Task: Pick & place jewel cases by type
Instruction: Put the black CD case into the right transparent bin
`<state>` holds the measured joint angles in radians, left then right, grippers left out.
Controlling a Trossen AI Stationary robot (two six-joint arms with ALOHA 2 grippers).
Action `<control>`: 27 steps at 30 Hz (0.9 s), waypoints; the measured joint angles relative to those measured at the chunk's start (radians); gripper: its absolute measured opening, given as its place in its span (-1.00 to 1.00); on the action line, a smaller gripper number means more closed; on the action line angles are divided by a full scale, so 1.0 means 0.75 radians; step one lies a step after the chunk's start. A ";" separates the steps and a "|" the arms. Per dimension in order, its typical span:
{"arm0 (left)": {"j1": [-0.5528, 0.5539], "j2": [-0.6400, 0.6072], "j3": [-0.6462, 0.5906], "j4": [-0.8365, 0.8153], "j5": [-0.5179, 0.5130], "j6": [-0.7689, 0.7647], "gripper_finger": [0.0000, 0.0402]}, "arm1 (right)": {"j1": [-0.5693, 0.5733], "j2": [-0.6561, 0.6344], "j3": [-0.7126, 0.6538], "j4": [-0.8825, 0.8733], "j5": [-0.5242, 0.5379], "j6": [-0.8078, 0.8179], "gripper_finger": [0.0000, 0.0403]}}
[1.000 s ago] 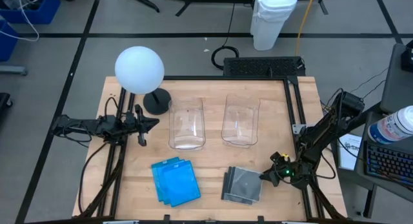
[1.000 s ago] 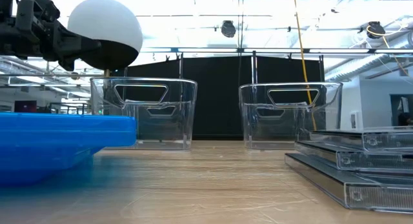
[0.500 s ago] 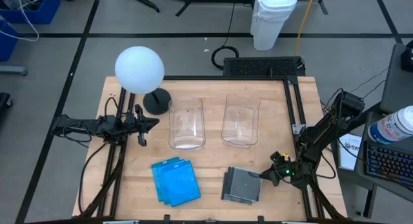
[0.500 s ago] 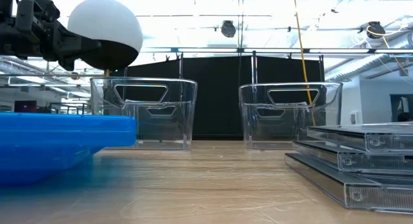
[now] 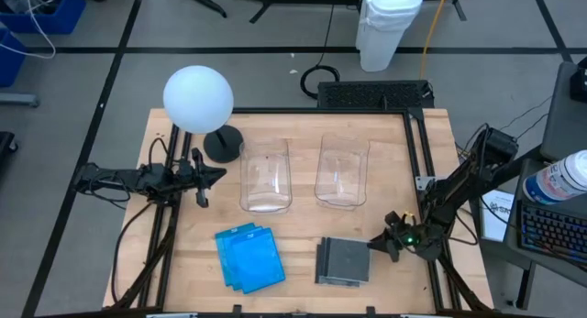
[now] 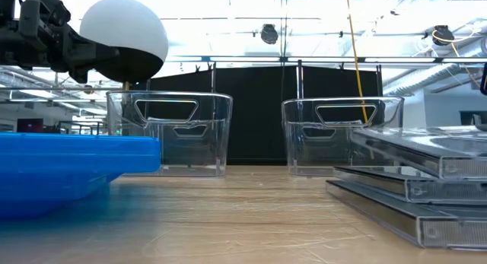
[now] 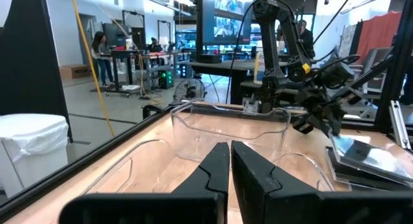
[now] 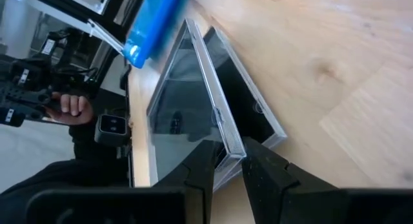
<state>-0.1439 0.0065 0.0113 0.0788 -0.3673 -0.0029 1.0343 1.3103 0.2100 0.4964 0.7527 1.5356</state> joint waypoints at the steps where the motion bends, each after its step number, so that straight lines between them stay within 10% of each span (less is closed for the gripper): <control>1: 0.000 0.000 0.000 0.000 0.000 0.000 -0.87 | 0.000 -0.005 0.000 0.003 0.002 -0.012 -0.70; 27: 0.000 0.000 0.000 0.000 -0.001 -0.001 -0.87 | -0.009 -0.159 0.002 0.418 0.015 -0.618 -0.71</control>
<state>-0.1436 0.0063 0.0113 0.0788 -0.3679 -0.0039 1.0275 1.1912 0.2111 0.8100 0.7637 1.0718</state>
